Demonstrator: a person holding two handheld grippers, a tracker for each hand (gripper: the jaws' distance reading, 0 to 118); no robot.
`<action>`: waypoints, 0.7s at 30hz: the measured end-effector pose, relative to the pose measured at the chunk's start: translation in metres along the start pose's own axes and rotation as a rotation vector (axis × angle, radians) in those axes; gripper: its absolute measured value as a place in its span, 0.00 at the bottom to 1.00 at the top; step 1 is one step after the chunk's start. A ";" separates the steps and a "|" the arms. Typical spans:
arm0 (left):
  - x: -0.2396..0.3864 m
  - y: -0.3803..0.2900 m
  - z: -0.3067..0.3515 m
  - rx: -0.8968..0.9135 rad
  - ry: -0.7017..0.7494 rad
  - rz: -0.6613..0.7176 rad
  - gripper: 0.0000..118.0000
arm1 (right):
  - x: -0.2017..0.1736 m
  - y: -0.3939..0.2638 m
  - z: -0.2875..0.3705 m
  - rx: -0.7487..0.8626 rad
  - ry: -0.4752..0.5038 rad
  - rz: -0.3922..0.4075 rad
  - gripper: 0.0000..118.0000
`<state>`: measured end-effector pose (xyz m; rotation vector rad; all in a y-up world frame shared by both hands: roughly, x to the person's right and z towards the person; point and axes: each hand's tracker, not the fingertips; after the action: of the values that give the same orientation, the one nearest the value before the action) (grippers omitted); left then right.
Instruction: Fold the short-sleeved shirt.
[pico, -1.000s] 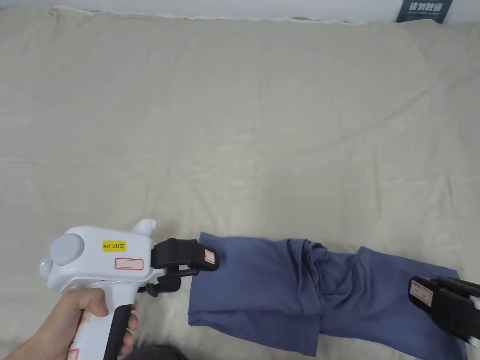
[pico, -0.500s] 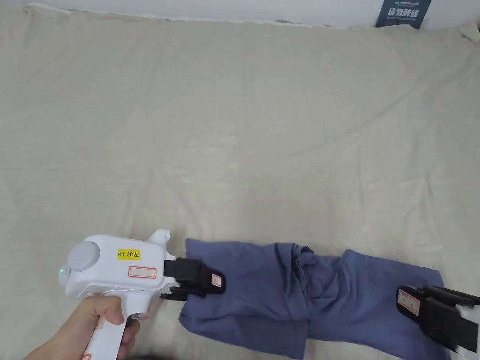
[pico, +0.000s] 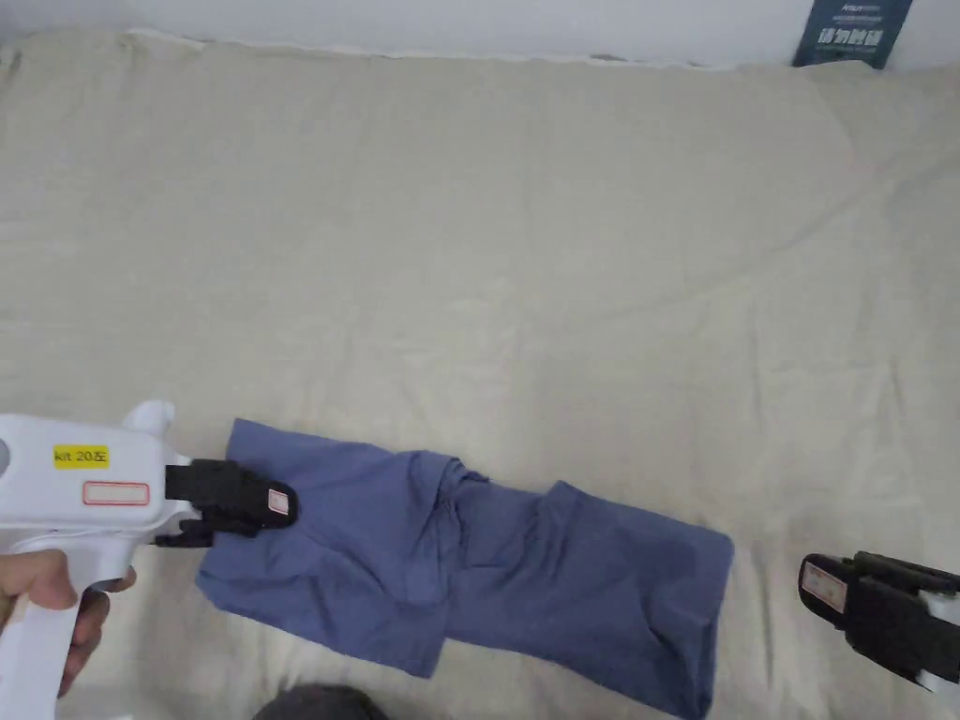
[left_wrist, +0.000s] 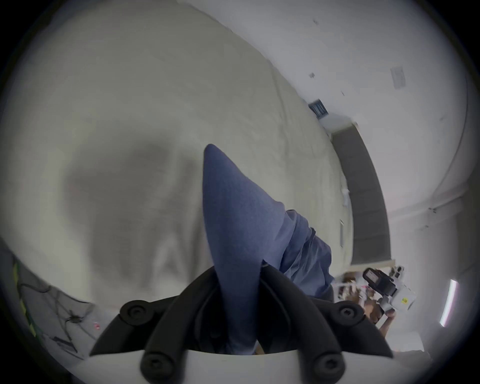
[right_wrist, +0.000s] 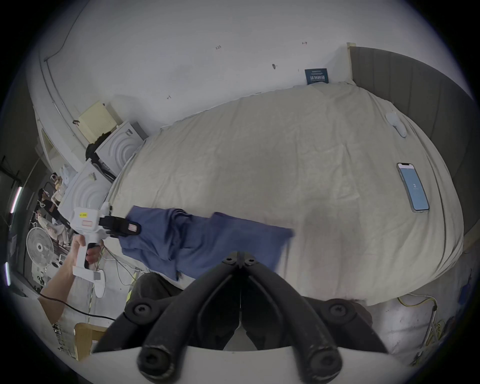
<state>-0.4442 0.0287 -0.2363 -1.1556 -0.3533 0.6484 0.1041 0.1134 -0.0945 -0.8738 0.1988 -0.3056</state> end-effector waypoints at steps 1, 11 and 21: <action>-0.002 0.003 0.013 0.021 0.028 -0.003 0.06 | 0.000 -0.001 -0.001 -0.001 0.004 0.003 0.00; 0.110 -0.017 0.024 0.021 0.430 -0.220 0.06 | 0.002 -0.006 0.003 0.002 0.031 -0.008 0.00; 0.250 -0.081 -0.063 -0.078 0.581 -0.653 0.06 | 0.022 -0.022 0.020 0.000 0.019 -0.058 0.00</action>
<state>-0.1930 0.1219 -0.2024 -1.1599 -0.2343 -0.2766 0.1267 0.1070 -0.0658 -0.8775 0.1911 -0.3681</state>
